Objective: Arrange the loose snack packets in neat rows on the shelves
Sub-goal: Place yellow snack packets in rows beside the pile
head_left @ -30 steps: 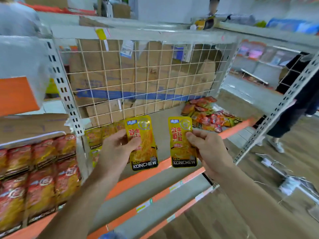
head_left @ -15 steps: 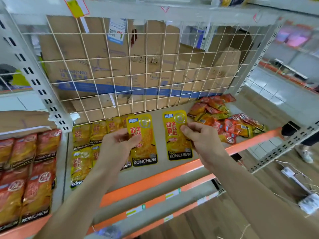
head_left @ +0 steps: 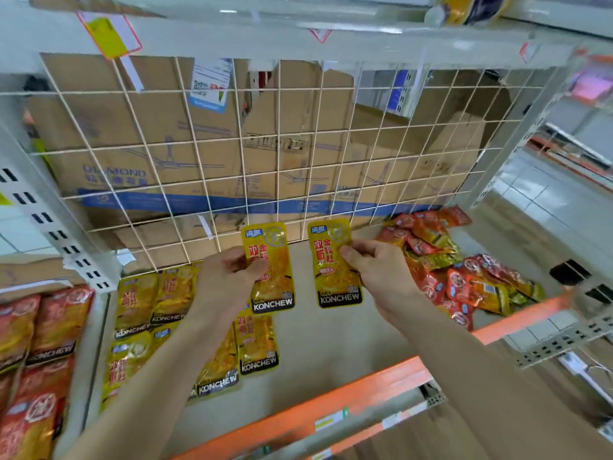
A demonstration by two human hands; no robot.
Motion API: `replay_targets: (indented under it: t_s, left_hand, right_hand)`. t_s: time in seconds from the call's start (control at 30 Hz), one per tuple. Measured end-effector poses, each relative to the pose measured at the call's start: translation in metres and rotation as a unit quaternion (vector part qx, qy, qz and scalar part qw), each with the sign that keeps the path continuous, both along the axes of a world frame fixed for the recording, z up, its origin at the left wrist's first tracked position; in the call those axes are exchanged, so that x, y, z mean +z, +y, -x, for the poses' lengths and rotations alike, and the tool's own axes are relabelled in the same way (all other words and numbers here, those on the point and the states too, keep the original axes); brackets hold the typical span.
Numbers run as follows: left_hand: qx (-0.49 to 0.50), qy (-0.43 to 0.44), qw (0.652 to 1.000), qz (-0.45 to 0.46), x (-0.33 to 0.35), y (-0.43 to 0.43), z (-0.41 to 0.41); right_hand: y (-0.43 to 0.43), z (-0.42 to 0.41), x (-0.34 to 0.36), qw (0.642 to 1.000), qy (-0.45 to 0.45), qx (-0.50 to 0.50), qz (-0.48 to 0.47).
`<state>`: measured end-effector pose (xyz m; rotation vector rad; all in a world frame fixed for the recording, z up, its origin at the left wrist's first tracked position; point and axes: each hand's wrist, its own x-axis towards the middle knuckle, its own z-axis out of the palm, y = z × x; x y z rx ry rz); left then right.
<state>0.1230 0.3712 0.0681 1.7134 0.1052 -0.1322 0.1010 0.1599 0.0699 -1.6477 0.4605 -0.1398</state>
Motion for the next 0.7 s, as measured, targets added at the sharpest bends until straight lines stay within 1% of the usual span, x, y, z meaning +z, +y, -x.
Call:
replay_targets:
  t_s: [0.13,0.27,0.4,0.53,0.6,0.7]
  left_hand:
    - [0.046,-0.011,0.997,-0.054,-0.026,-0.015,-0.028]
    - [0.084,-0.004,0.985,-0.151,-0.052,-0.026,-0.052]
    - [0.099,-0.012,0.968,-0.231,-0.070,-0.036,-0.067]
    - [0.096,-0.006,0.953,-0.287,-0.080,-0.042,-0.078]
    - [0.099,-0.016,0.939,-0.330,-0.088,-0.043,-0.082]
    - [0.108,-0.014,0.899,-0.424,-0.096,-0.043,-0.085]
  right_hand:
    - [-0.009,-0.039,-0.024,0.998,0.021,0.025,0.049]
    - [-0.015,-0.072,-0.054,0.994,0.063,0.066,0.054]
    - [-0.020,-0.093,-0.069,0.988,0.092,0.104,0.073]
    - [-0.019,-0.112,-0.078,0.981,0.101,0.127,0.104]
    - [-0.017,-0.120,-0.086,0.978,0.094,0.137,0.129]
    - [-0.013,-0.125,-0.093,0.968,0.087,0.155,0.178]
